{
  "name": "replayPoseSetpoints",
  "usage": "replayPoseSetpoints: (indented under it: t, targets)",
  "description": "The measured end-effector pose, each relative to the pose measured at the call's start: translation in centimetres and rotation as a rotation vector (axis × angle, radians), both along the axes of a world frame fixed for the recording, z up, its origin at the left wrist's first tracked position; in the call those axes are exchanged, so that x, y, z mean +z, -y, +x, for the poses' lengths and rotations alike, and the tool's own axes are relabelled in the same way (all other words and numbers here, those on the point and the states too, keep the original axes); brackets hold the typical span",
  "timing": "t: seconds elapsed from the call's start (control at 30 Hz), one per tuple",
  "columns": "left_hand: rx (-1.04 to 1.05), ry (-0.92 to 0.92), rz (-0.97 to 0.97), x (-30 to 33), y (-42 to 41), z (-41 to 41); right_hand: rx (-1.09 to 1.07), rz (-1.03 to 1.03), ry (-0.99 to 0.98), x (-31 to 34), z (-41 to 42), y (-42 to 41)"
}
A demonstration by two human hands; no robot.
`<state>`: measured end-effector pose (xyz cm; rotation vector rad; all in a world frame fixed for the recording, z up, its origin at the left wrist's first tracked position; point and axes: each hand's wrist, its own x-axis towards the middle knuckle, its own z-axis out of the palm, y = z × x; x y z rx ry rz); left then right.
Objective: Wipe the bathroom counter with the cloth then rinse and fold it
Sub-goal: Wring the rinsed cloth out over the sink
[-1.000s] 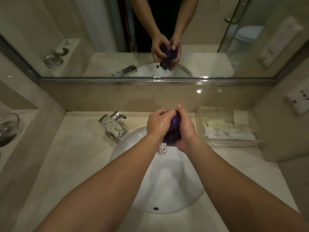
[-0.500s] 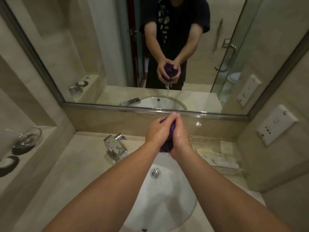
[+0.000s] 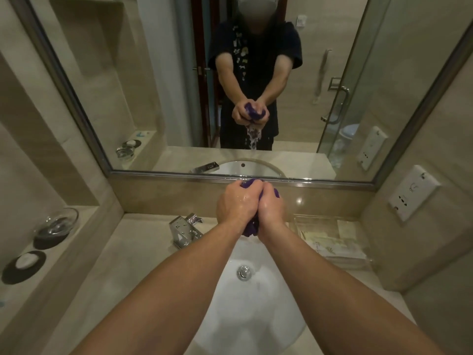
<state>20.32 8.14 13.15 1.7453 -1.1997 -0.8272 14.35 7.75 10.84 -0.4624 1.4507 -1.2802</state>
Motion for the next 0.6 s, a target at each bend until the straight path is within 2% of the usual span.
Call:
replayPoseSetpoints:
  t: [0.33,0.6]
  targets:
    - [-0.073,-0.051,-0.055,0.0,0.5,1.9,-0.060,0.001,-0.184,1.2,1.5,-0.2]
    - [-0.114,-0.031,-0.063,0.4,0.8,2.8,-0.055,0.010,-0.221,2.5,2.2,-0.7]
